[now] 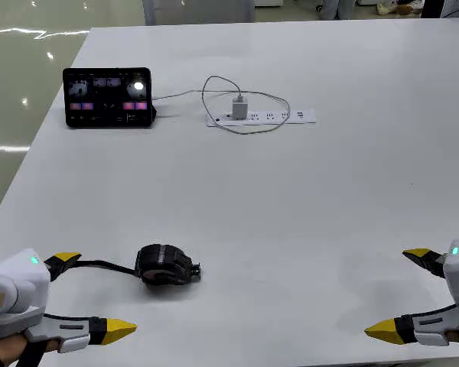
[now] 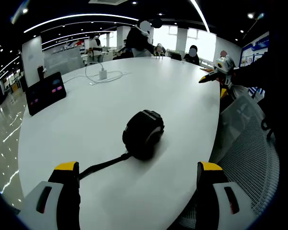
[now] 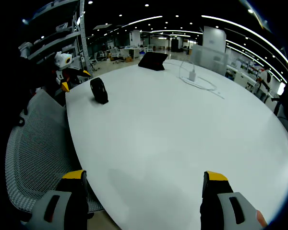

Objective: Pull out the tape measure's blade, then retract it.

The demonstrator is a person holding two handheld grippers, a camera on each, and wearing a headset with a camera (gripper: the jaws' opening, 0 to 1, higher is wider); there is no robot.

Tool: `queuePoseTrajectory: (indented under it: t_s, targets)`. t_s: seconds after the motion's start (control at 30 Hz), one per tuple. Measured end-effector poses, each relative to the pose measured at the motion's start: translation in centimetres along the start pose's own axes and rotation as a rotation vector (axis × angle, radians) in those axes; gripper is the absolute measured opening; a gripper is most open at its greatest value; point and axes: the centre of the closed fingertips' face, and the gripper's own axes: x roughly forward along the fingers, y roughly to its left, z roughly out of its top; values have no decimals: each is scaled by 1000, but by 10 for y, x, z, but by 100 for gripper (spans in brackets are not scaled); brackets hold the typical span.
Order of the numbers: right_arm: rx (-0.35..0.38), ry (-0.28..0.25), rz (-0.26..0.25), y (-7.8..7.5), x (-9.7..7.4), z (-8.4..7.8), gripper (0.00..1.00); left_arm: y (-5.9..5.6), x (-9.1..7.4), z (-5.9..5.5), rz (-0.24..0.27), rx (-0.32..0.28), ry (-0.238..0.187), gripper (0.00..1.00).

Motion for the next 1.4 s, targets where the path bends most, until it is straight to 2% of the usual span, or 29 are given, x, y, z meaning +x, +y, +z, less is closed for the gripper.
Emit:
queuePoseTrajectory:
  t_s: [0.5,0.87,1.13,1.4]
  targets:
    - [-2,10,3,0,-1,-3,100,2,-1,1,2,3,-2,99]
    - [13,1,8,-3,-1,-1,100,2,1,3,-18,17,5,99]
    - [20,-11,20,-5,2,3,100,1,4,6,-54,36,28,99]
    - [-7,-2,49,-2,10,8,100,-1,10,4,-98,102,78,99]
